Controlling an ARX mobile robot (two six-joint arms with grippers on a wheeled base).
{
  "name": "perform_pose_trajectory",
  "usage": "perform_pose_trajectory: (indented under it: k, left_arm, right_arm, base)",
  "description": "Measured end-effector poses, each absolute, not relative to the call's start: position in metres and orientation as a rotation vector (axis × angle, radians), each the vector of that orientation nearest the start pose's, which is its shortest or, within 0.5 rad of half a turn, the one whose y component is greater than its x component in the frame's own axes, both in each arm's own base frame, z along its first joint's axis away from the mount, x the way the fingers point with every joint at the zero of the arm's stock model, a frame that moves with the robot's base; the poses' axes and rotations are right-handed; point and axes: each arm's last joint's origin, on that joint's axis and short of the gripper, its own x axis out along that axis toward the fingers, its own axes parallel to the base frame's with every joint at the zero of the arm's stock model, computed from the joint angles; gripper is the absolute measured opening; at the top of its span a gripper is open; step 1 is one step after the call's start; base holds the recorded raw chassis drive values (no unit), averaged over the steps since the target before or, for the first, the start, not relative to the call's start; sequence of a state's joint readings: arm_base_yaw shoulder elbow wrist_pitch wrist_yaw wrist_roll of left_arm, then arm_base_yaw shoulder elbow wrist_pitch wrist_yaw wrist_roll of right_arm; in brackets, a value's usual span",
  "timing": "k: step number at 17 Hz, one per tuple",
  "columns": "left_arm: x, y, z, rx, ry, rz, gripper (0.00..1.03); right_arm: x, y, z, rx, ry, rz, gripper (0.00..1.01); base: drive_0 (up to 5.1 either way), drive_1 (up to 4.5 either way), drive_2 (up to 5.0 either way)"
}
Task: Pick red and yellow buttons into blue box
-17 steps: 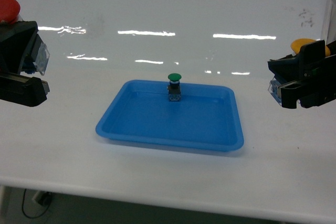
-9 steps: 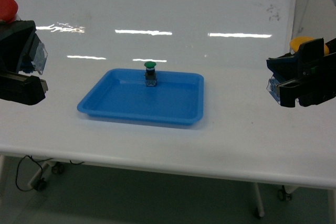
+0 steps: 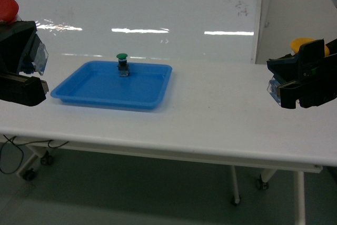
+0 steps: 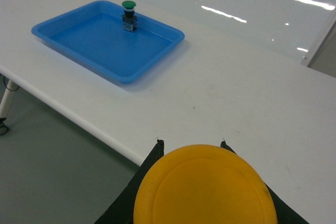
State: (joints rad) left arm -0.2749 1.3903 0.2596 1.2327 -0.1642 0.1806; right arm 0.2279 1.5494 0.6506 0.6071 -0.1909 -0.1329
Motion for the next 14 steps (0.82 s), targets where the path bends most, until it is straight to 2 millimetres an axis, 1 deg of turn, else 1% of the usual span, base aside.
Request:
perform_pose_trajectory:
  k: [14]
  left_arm:
    - [0.2198, -0.0572, 0.1771, 0.157, -0.111, -0.101, 0.25]
  right_arm:
    - [0.2969, 0.0745, 0.1857, -0.135, 0.263, 0.435, 0.27]
  base:
    - [4.6, -3.3, -1.1]
